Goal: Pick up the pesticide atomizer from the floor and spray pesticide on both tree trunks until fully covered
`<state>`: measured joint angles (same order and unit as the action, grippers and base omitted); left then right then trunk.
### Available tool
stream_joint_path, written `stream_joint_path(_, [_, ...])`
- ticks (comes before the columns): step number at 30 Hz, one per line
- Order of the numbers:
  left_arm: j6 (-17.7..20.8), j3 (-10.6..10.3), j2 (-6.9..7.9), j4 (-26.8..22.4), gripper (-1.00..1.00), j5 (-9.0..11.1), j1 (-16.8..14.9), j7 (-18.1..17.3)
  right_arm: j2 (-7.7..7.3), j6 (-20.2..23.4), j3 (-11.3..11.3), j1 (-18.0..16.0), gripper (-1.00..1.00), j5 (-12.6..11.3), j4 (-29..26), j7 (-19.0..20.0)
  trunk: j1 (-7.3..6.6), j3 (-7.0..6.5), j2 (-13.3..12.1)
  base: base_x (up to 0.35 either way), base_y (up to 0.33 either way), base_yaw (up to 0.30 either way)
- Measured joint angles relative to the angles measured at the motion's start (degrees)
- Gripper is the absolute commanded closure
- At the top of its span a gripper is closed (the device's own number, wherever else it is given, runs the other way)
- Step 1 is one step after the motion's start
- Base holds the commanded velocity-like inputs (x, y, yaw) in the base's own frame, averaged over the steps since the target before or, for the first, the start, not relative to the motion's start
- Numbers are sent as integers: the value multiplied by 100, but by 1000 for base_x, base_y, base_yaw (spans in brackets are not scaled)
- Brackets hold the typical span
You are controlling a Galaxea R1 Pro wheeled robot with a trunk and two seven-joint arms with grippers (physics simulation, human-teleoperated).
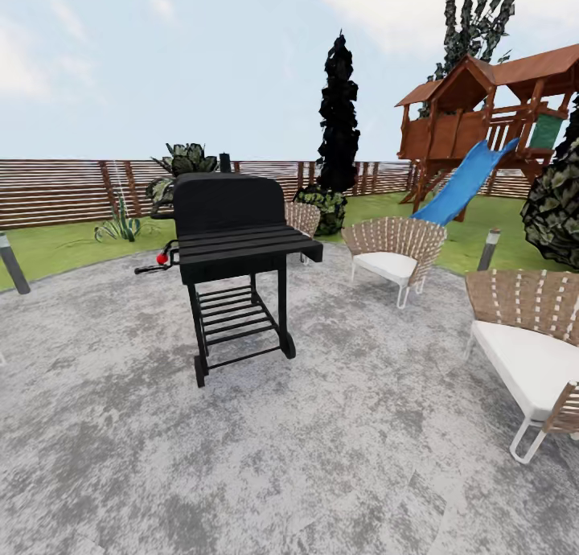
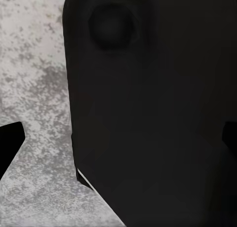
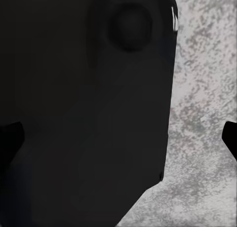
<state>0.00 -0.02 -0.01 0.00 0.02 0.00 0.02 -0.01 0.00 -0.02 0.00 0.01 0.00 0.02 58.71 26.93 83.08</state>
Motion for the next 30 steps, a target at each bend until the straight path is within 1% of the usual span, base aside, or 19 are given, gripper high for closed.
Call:
stream_joint_path(4, [-11,11,-8,-4,-100,15,17,7,128,14,20,-27,-100,32,-120,-28,2,0,0,0,0,0])
stream_joint_path(9, [-20,15,5,-7,-100,-7,17,7,116,-3,15,-30,-100,22,-164,-28,2,0,0,0,0,0])
stream_joint_path(13, [-145,-8,32,-29,-100,-17,17,7,78,-55,11,-34,-100,25,-206,-30,2,0,0,0,0,0])
stream_joint_path(15, [-209,-11,47,-69,-100,-22,17,7,48,-120,11,-35,-100,27,-253,-34,2,0,0,0,0,0])
stream_joint_path(21, [-402,-15,109,-263,-100,-28,2,7,-136,-312,3,-39,-100,26,-430,-37,2,0,0,0,0,0])
stream_joint_path(30, [-691,-12,192,-557,-100,-32,-280,15,-426,-601,-14,-52,-100,25,-721,-37,2,-1,0,0,0,0])
